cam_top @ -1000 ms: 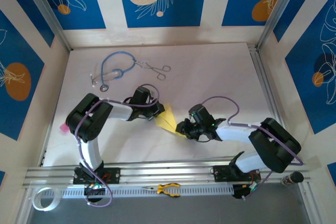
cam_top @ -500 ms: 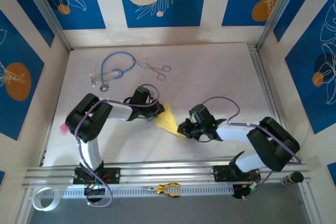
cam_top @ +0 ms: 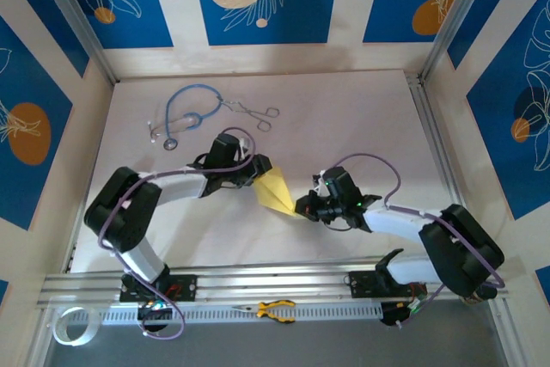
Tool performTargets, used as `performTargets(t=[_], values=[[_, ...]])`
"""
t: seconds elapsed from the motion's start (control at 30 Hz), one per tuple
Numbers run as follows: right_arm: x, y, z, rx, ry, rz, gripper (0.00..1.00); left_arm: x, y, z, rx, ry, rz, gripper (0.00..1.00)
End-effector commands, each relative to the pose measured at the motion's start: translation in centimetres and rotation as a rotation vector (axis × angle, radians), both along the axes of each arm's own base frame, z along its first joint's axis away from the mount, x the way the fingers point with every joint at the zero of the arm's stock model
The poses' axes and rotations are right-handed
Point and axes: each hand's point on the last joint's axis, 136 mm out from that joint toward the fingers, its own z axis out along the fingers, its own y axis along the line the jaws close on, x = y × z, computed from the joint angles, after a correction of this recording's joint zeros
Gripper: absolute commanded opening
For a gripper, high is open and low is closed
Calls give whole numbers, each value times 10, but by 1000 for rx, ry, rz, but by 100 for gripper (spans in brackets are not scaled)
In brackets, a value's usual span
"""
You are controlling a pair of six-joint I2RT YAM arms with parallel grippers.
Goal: Fold a paper plane with a square sheet of paper (pick it up from the middle)
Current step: Turn over the paper at the center of the table.
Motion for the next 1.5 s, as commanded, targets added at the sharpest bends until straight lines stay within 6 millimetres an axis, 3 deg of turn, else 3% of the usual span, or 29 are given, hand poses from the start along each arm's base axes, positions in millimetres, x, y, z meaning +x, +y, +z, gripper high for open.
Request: performTargets(t=[0.0, 0.37, 0.7, 0.97, 1.1, 1.23, 1.47], values=[[-4, -10, 7, -31, -36, 44, 2, 5, 10, 24, 47, -74, 16, 47], [25, -58, 83, -367, -367, 90, 2, -5, 41, 63, 141, -230, 83, 54], [39, -90, 111, -724, -437, 151, 2, -10, 71, 73, 221, -301, 156, 59], [50, -112, 112, -1107, -499, 201, 2, -12, 95, 76, 276, -324, 229, 60], [55, -108, 102, -1222, -519, 266, 1, -15, 108, 75, 300, -327, 269, 62], [58, -92, 79, -1299, -533, 389, 2, -20, 126, 72, 339, -322, 330, 64], [39, -42, 40, -1407, -576, 639, 1, -28, 154, 71, 346, -315, 427, 66]])
